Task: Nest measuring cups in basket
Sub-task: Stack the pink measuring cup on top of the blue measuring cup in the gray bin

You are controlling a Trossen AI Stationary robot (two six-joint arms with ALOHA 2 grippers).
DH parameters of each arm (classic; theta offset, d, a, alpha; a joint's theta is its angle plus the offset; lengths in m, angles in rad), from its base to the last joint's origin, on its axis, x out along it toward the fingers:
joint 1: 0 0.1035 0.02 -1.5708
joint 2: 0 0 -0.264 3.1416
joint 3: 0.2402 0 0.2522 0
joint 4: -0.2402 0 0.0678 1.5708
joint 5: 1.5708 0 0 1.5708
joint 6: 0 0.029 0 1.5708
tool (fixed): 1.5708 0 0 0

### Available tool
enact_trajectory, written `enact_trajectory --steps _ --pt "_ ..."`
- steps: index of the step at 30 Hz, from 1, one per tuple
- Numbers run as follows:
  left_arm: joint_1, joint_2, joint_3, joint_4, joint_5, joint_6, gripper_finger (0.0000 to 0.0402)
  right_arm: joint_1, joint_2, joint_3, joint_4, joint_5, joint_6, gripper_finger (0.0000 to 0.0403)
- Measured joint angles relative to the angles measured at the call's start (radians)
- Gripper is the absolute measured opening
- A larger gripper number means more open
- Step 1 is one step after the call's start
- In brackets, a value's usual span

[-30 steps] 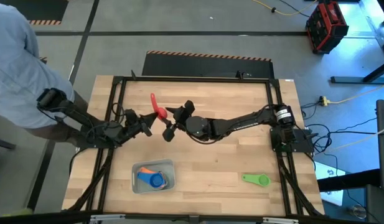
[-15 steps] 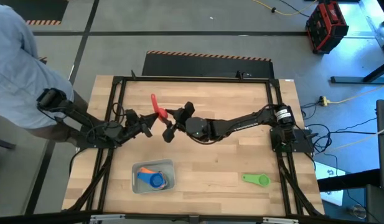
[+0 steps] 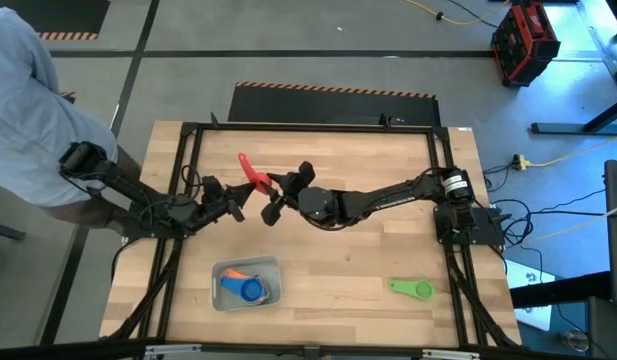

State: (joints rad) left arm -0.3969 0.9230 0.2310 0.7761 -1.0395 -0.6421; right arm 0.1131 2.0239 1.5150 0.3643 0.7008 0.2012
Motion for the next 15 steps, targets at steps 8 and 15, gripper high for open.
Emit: enact_trajectory --steps 8,15 --pt "0.0 0.0 0.0 0.002 0.003 -0.002 0.0009 -0.003 0.0 0.0 -0.002 0.007 -0.001 0.0119" --pt "0.0 0.0 0.0 0.005 0.009 -0.002 0.0014 -0.012 0.0 0.0 -0.004 0.014 0.004 0.0117"
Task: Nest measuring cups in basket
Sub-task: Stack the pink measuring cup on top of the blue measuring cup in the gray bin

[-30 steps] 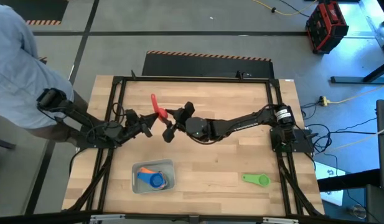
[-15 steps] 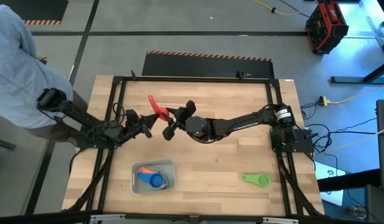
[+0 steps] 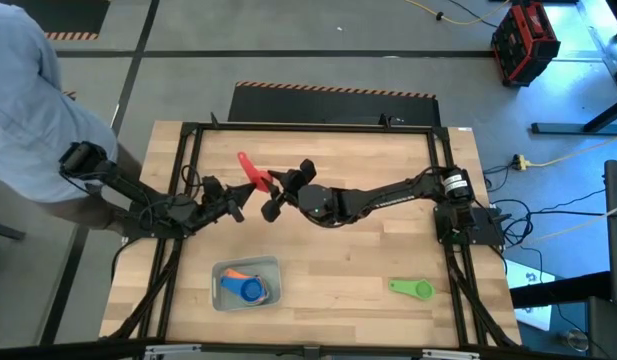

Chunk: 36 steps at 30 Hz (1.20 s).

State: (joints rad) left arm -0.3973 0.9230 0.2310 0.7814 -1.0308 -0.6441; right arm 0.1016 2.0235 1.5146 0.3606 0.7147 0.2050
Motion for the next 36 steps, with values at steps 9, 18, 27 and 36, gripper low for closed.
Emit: enact_trajectory --steps 9,18,27,36 --pt "-0.001 0.0 0.001 -0.006 0.034 0.018 0.0036 -0.012 0.0 0.0 -0.022 -0.002 -0.001 0.0117" --pt "-0.001 0.0 0.001 -0.007 0.029 0.055 0.0028 -0.022 0.0 -0.001 -0.063 -0.005 0.022 0.0072" --pt "-0.001 -0.001 0.003 -0.007 0.038 0.059 0.002 -0.024 0.0 -0.003 -0.087 -0.009 0.02 0.0032" --pt "-0.03 -0.001 0.0 -0.02 0.097 0.164 0.0009 -0.019 -0.004 -0.001 -0.144 -0.07 -0.052 0.0031"
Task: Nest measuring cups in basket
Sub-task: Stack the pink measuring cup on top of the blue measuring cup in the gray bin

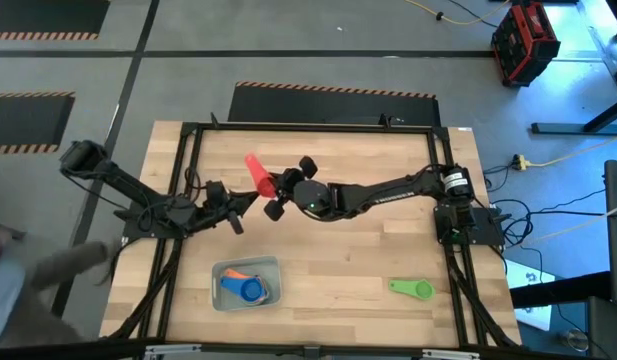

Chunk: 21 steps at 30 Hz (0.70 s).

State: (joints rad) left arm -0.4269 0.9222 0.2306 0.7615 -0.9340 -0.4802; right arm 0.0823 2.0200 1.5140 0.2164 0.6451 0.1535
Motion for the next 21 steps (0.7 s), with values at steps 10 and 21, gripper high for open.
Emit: enact_trajectory --steps 10,21 --pt "-0.073 0.001 0.001 -0.111 0.007 0.019 0.0002 0.001 -0.007 0.002 -0.109 -0.051 -0.062 0.0031" --pt "-0.132 0.0 0.001 -0.233 0.015 0.018 0.0004 0.001 -0.007 0.002 -0.205 -0.176 -0.054 0.0031"
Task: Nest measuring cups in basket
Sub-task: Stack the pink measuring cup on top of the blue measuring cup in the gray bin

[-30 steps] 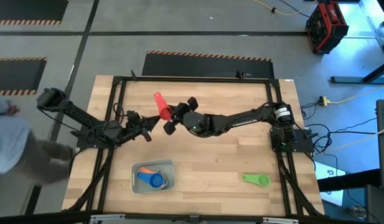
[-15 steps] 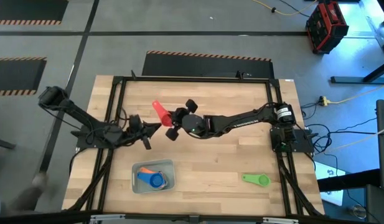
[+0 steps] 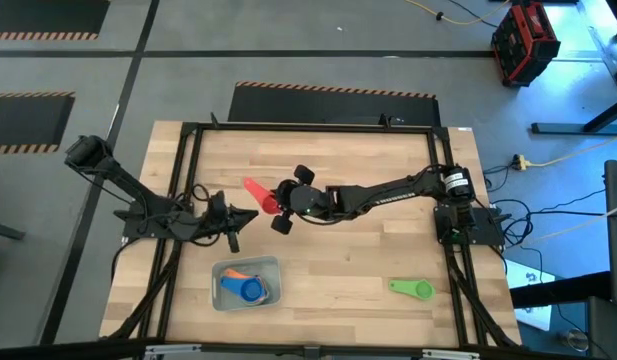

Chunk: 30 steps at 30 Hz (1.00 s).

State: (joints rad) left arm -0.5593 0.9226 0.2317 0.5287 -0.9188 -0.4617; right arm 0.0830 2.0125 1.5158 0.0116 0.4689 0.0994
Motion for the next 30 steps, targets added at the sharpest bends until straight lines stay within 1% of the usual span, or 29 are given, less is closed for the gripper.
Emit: enact_trajectory --steps 3,11,18,27,30 --pt "-0.009 0.0 0.0 -0.009 -0.002 0.0 0.0001 0.0 0.0 0.0 -0.004 -0.002 0.0 0.0035" --pt "-0.013 0.0 0.0 -0.015 -0.003 -0.002 0.001 0.0 0.0 0.0 -0.003 -0.002 0.0 0.0041" --pt "-0.013 0.0 0.0 -0.015 -0.003 -0.002 0.0002 0.0 0.0 0.0 -0.003 -0.002 0.0 0.0043" --pt "-0.013 0.0 0.0 -0.016 -0.003 -0.002 0.0011 0.0 0.0 0.0 -0.003 -0.003 0.0 0.0044" --pt "-0.013 0.0 0.0 -0.016 -0.003 -0.003 0.0011 0.0 0.0 0.0 -0.003 -0.033 0.001 0.0044"
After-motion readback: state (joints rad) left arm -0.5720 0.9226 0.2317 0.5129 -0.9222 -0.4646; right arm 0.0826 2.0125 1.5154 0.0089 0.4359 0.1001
